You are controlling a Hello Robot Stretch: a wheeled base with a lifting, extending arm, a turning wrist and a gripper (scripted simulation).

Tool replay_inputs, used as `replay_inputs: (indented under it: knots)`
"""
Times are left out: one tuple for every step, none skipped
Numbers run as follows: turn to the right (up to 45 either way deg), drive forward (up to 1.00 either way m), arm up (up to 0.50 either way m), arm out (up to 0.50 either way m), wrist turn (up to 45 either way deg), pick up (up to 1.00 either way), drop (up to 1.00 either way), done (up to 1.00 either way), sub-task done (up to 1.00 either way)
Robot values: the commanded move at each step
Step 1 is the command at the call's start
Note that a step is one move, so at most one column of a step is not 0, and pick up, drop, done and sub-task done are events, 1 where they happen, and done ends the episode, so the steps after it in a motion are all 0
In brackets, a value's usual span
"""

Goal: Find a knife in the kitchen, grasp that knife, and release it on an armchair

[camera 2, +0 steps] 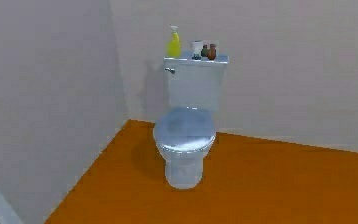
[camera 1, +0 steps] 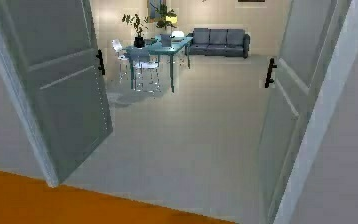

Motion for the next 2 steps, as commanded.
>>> replay_inputs:
  knots:
    - [0.0,0.75,0.0,0.0,0.0,0.0,0.0,0.0,0.0]
    - [0.0,1.0,0.0,0.0,0.0,0.0,0.0,0.0,0.0]
